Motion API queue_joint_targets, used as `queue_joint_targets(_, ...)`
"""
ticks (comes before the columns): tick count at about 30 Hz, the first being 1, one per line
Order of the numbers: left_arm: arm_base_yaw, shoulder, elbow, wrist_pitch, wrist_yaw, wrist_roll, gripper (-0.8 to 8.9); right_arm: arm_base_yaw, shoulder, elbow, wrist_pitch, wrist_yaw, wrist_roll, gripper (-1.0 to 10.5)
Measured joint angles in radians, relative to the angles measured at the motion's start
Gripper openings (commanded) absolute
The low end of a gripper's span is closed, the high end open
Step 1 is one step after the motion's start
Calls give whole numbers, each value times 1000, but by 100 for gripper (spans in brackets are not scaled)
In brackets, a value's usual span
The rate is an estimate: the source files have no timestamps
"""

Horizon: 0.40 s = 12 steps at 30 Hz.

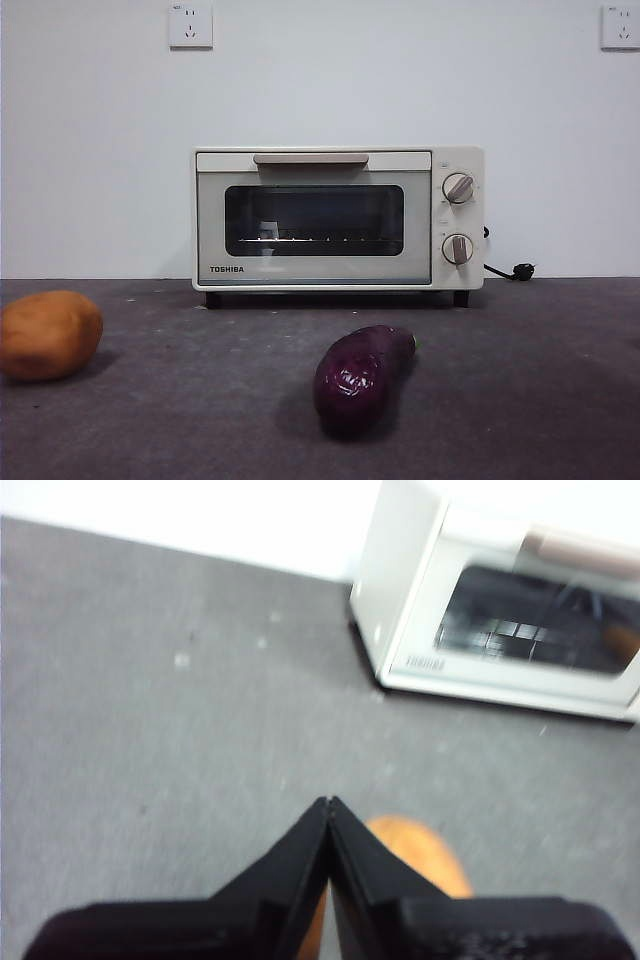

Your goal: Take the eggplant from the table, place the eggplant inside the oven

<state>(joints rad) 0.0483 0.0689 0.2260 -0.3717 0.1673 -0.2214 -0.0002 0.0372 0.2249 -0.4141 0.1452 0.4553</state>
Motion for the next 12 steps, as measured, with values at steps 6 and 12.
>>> queue_joint_targets(6, 0, 82, 112, 7, 13, -8, -6, 0, 99, 136, 1, -23, -55, -8)
queue_joint_targets(12, 0, 210, 248, 8, 58, -8, -6, 0, 246, 306, 2, -44, -142, -8)
